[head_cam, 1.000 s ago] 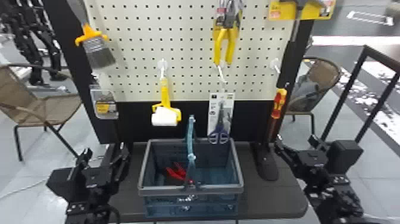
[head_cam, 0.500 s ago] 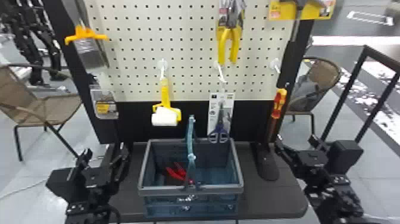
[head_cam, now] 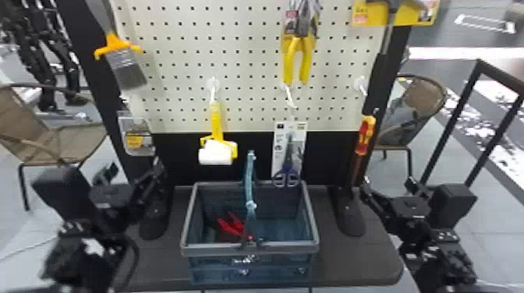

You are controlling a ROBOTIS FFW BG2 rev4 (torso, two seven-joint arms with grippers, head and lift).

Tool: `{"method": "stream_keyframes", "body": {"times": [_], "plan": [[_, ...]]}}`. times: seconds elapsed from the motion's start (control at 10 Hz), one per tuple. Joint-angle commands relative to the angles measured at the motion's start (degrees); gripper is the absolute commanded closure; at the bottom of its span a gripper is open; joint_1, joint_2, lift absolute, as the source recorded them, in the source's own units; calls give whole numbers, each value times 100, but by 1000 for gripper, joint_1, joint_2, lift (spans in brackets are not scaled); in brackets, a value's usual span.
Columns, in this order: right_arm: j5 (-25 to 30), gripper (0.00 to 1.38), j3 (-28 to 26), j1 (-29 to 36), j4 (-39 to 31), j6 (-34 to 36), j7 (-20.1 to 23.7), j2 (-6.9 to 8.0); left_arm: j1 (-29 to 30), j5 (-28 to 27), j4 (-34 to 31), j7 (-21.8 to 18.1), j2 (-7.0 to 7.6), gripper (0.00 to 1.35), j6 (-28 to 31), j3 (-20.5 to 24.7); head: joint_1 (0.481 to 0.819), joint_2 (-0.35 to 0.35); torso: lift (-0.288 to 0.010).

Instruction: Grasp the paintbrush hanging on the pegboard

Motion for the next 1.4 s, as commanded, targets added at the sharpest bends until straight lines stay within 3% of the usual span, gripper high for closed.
{"method": "stream_keyframes", "body": {"times": [0.0,0.1,0.3,0.5,0.6,0.8,1.0,1.3], "plan": [[0,182,-1,9,-9,1,0,-1,-328,103,-558,-535,-5,321,995,495,549,0,-100],[0,182,-1,9,-9,1,0,-1,-706,235,-646,-1238,-5,331,1505,882,549,0,-100],[18,182,8,0,0,1,0,-1,-1303,428,-629,-2109,74,366,2023,1330,549,0,-100],[18,182,8,0,-9,1,0,-1,-1585,973,-629,-2284,276,423,2173,1515,549,0,-100],[18,182,8,9,-17,1,0,-1,-1743,1210,-637,-2293,443,502,2208,1532,549,0,-100],[18,182,8,17,-26,1,0,-1,-2068,1676,-646,-2302,777,499,2489,1576,549,0,-100],[26,182,-1,17,-44,1,0,-10,-2481,1773,-646,-2451,918,498,3166,1857,549,0,-100],[35,182,8,9,-53,1,0,-10,-2859,1949,-506,-2636,1216,498,3526,2341,549,0,-100]]}}
